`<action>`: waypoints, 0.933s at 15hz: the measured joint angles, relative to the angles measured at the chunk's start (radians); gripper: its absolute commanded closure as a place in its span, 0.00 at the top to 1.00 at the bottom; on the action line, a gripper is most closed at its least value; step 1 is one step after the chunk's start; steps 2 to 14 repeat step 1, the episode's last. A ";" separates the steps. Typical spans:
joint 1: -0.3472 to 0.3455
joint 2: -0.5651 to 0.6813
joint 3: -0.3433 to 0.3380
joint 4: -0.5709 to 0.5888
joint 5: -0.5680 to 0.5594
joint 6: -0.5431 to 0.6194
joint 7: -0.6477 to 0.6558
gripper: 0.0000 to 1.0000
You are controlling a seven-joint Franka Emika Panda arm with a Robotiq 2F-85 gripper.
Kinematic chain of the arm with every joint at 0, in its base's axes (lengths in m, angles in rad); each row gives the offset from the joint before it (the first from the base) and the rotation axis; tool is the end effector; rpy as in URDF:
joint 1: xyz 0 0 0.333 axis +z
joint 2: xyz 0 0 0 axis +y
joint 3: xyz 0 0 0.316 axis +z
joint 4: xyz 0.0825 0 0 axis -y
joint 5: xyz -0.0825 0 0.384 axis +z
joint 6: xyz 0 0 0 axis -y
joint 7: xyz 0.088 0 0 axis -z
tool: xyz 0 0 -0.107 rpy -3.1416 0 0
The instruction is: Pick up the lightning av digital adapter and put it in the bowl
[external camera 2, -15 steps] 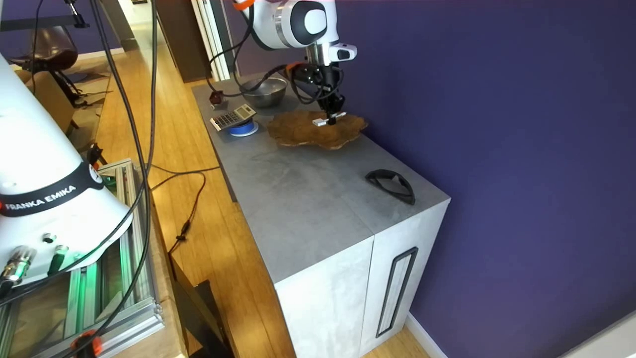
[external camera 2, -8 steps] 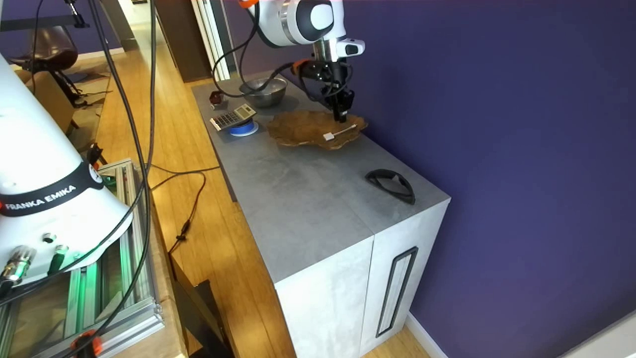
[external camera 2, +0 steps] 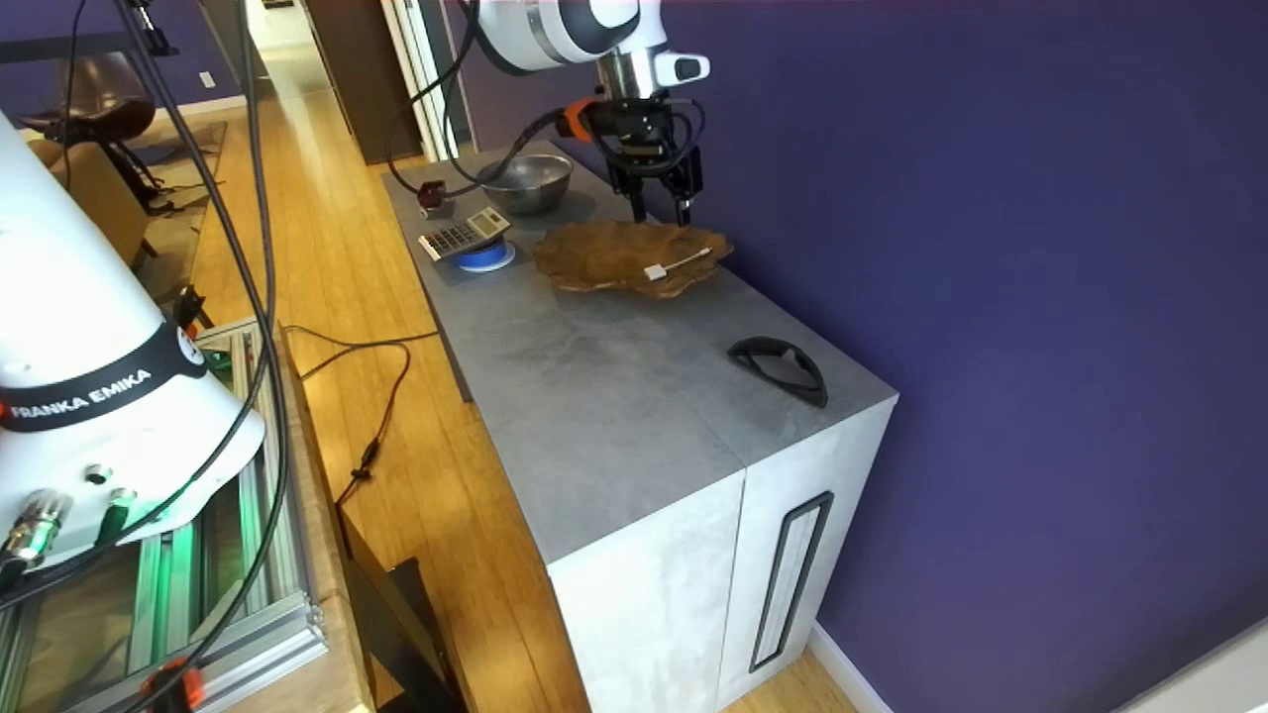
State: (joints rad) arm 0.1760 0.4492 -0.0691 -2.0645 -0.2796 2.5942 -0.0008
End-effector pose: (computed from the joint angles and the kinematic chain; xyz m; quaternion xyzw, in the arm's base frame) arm 0.5956 0.0700 0.2200 0.9799 0.1729 0.0437 0.0898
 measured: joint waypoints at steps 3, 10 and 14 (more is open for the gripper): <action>-0.024 -0.042 0.010 -0.051 0.000 0.042 -0.058 0.96; -0.024 -0.042 0.010 -0.051 0.000 0.042 -0.058 0.96; -0.024 -0.042 0.010 -0.051 0.000 0.042 -0.058 0.96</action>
